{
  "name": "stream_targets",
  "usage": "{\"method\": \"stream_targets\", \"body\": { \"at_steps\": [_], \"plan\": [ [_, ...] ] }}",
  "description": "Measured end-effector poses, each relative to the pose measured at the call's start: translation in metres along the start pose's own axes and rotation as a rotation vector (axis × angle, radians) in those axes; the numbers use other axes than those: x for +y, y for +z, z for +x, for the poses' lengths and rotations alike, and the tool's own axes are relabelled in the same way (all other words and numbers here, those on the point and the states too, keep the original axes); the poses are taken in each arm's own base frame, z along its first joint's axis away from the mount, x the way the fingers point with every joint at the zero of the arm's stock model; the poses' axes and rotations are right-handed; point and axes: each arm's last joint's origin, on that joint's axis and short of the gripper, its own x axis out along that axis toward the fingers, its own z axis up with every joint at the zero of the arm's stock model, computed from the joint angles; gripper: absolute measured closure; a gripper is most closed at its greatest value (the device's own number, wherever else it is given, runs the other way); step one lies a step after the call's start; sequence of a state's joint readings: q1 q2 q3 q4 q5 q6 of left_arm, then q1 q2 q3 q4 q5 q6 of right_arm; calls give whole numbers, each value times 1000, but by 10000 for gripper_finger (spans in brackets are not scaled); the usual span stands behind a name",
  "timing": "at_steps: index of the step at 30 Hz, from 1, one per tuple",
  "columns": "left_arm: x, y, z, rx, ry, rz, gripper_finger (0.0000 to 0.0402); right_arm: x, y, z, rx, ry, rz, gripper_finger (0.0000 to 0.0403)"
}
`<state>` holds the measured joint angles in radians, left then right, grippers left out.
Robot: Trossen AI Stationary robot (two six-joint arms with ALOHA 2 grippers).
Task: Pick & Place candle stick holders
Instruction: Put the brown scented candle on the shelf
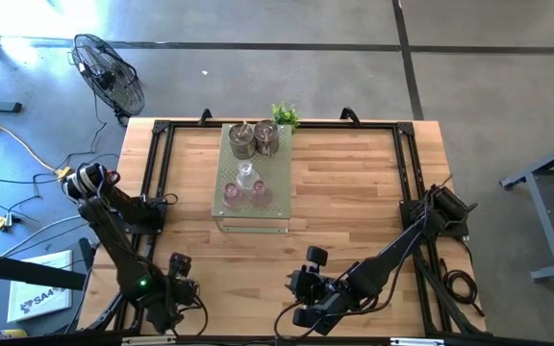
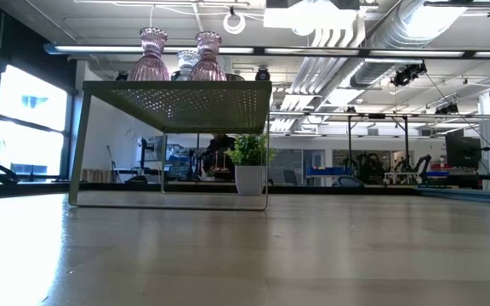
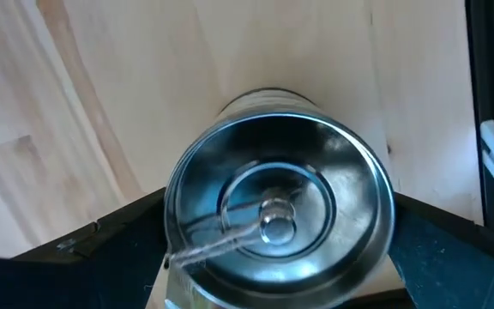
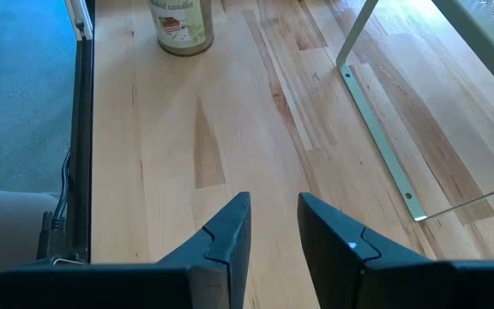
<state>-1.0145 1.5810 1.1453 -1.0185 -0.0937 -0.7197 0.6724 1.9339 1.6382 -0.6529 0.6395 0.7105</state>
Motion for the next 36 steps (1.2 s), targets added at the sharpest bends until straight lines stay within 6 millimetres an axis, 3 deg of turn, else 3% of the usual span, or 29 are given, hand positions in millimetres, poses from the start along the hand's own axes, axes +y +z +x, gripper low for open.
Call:
{"method": "stream_targets", "body": {
  "at_steps": [11, 16, 36],
  "plan": [
    [3, -6, 19, -17, 12, 8, 18, 0, 0, 0, 0, 0, 7, 309],
    [3, -3, 21, -87, 43, 6, 18, 0, 0, 0, 0, 0, 7, 309],
    [3, -2, 21, -91, 44, 10, 18, 0, 0, 0, 0, -1, 6, 309]
  ]
}}
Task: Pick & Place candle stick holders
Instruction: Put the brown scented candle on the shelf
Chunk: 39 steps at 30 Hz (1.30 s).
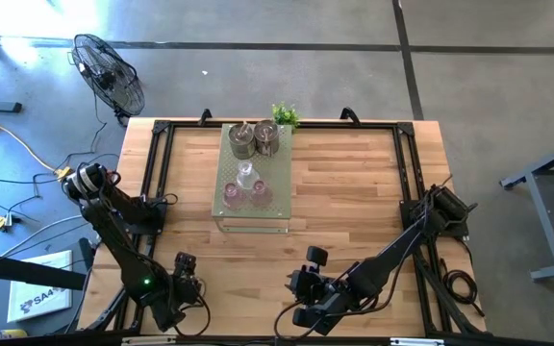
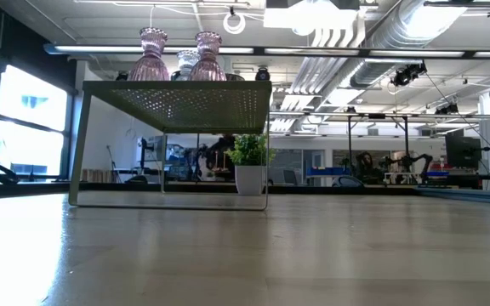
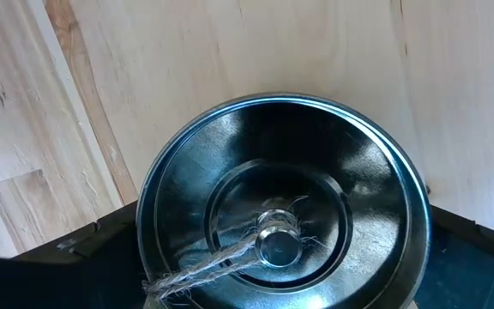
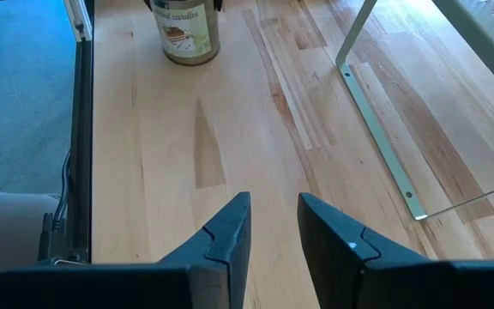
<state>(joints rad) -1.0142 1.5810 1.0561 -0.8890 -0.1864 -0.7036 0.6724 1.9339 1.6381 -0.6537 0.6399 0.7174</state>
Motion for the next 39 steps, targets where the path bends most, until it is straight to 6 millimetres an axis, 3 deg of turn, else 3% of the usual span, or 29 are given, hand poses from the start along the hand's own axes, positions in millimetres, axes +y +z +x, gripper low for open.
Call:
{"method": "stream_targets", "body": {
  "at_steps": [39],
  "plan": [
    [-5, 7, 0, -71, -49, -17, 18, 0, 0, 0, 0, 0, 0, 309]
  ]
}}
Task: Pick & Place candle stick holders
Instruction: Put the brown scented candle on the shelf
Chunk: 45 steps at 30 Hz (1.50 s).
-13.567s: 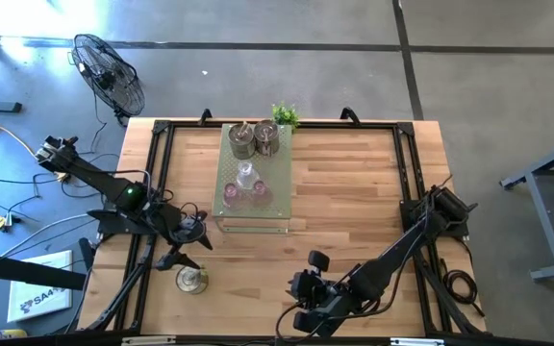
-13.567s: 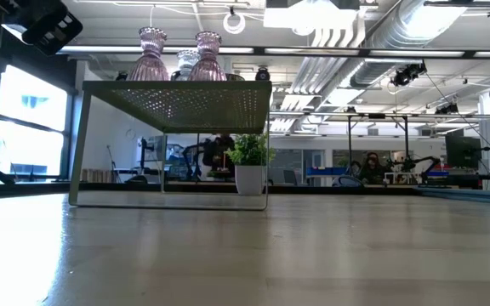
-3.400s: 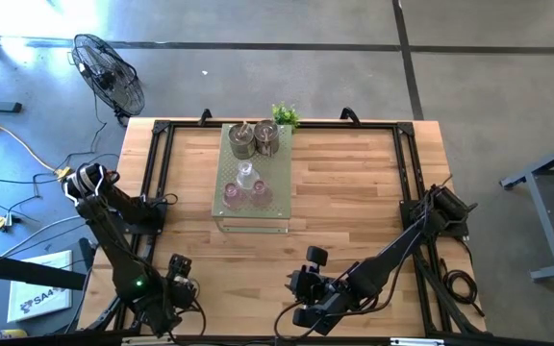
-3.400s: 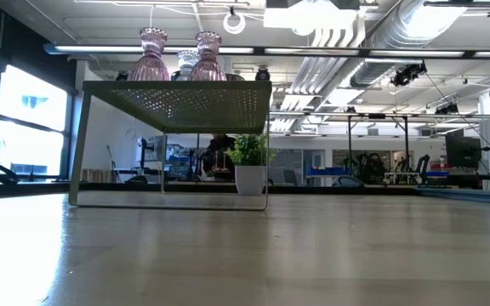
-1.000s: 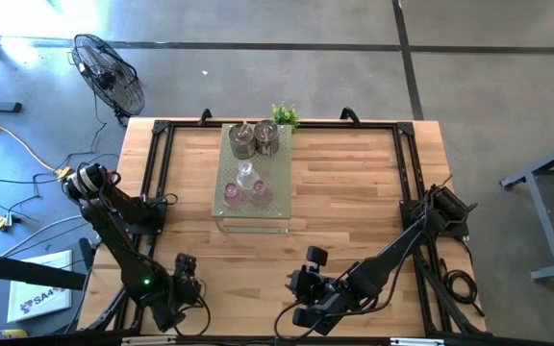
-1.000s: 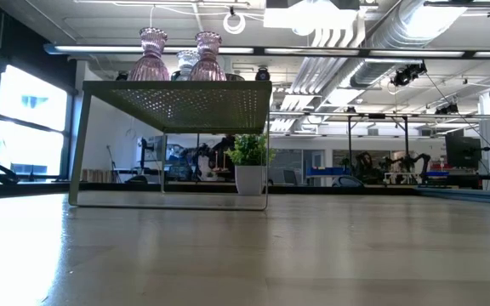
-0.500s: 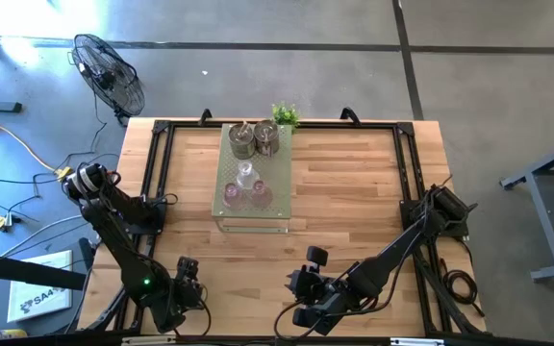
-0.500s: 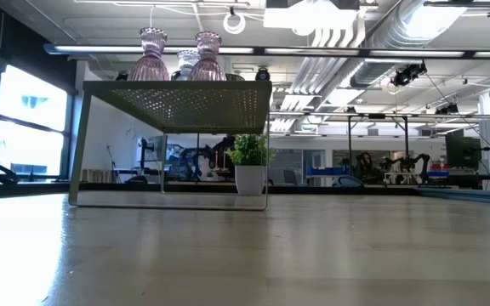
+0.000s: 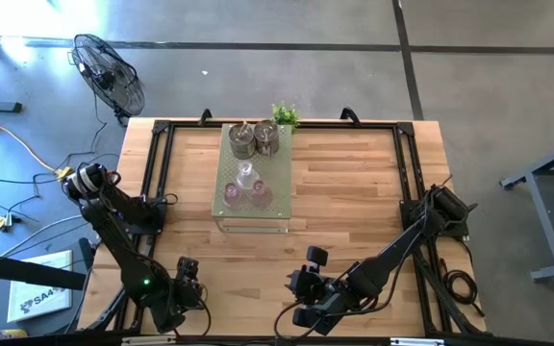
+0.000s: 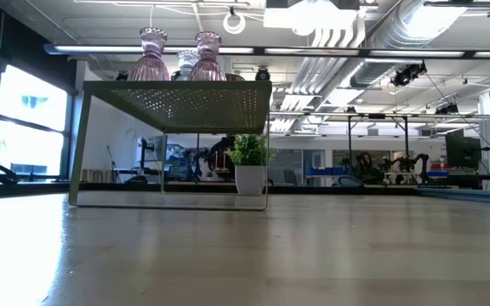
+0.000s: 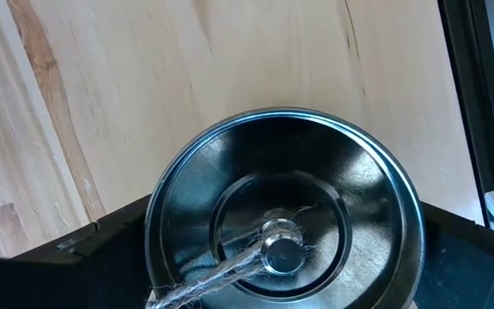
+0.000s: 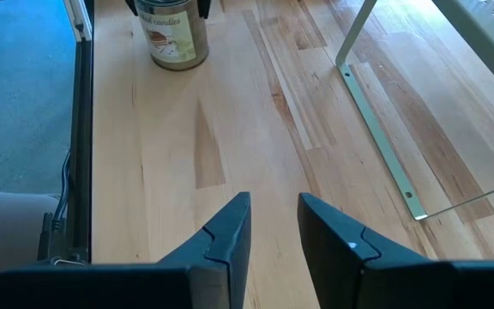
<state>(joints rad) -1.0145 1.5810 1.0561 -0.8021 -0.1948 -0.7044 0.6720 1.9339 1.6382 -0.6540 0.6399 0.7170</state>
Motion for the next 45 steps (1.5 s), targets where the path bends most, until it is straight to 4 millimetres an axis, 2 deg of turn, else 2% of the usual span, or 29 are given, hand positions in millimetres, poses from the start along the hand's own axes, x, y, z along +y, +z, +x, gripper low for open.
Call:
{"method": "stream_targets", "body": {
  "at_steps": [19, 25, 33, 37, 39, 45],
  "plan": [
    [2, -1, 0, -12, 42, -58, 18, 0, 0, 0, 0, 0, 0, 309],
    [4, -2, -1, -11, 72, -124, 47, 0, 0, 0, 0, 0, 0, 309],
    [5, 0, -4, -12, 108, -121, 47, 0, 0, 0, 0, 0, 0, 309],
    [3, 8, -22, -9, 128, -112, 47, 0, 0, 0, -2, -2, -1, 309],
    [2, 15, -35, -36, 155, -52, 47, 0, 0, 0, -14, -12, -1, 309],
    [2, 36, -93, -108, 228, 39, 47, 3, 6, 0, -74, -5, -32, 309]
  ]
}}
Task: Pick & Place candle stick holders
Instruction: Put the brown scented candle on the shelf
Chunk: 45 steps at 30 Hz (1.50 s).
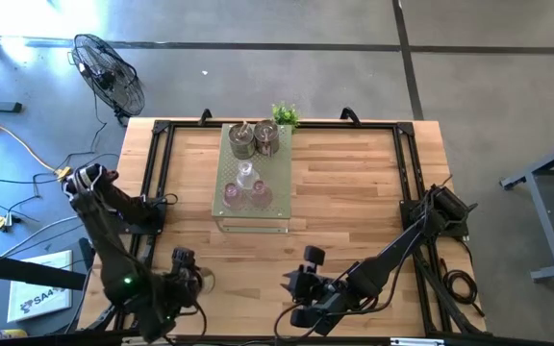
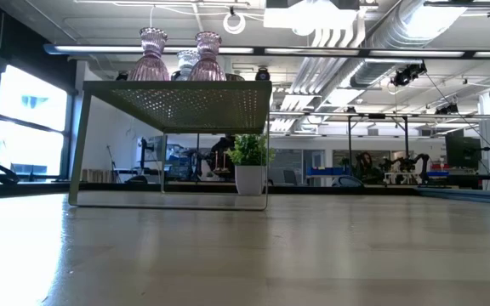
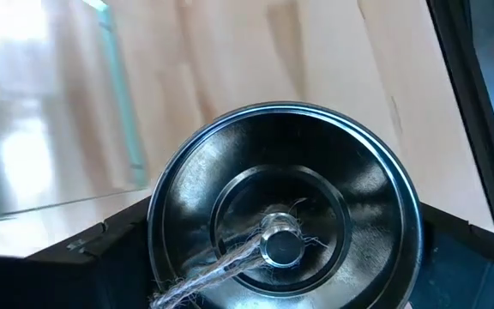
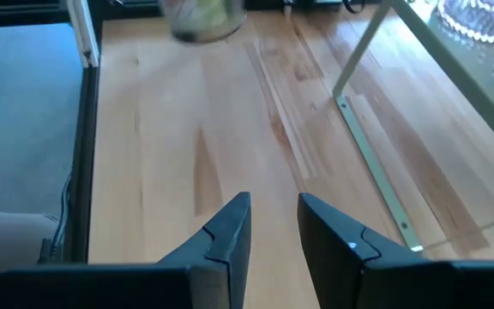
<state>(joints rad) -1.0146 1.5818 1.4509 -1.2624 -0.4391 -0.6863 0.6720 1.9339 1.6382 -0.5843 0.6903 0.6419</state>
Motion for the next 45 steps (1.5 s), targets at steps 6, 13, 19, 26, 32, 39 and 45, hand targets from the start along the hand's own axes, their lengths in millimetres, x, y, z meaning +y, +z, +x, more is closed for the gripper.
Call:
{"method": "stream_targets", "body": {
  "at_steps": [6, 13, 19, 26, 32, 39, 45],
  "plan": [
    [28, 10, -53, -13, 120, 26, 47, 2, 2, -1, -18, 15, -22, 309],
    [60, 20, -103, -168, 37, 9, 47, 2, 2, -1, -25, 12, -20, 309],
    [99, 15, -125, -271, 91, -12, 47, 3, 3, -1, -35, 18, -11, 309],
    [149, 6, -137, -308, 168, -87, 47, 4, 4, -1, -46, 27, 1, 309],
    [192, -9, -147, -315, 239, -196, 47, 4, 5, -1, -46, 30, 28, 309],
    [229, -27, -155, -295, 364, -313, 47, 11, 0, -8, -58, 40, 47, 309],
    [250, -35, -154, -238, 394, -374, 47, 18, -4, -16, -83, 36, 76, 309]
  ]
}}
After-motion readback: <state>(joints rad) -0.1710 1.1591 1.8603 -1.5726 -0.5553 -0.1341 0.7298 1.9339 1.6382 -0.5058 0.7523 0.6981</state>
